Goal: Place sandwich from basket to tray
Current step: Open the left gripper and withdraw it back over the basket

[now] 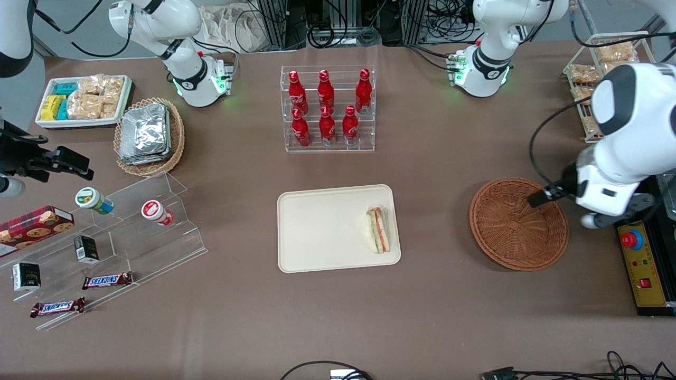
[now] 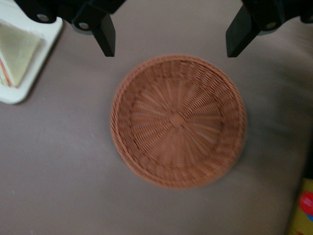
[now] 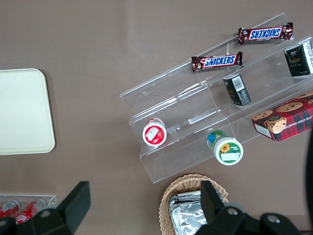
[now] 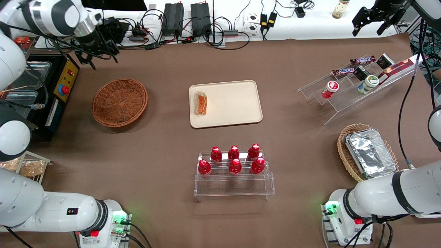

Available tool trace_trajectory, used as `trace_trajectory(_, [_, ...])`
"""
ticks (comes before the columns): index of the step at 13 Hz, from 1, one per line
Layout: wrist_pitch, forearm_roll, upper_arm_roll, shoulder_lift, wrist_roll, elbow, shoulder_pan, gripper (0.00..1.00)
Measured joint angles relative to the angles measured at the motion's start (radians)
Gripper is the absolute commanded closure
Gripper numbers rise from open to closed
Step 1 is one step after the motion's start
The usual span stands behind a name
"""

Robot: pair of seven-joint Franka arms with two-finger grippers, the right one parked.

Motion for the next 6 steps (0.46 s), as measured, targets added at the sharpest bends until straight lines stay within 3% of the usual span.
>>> trace_trajectory(6, [-0.150, 0.011, -0.005, 0.108, 0.057, 0.207, 0.022, 0.00])
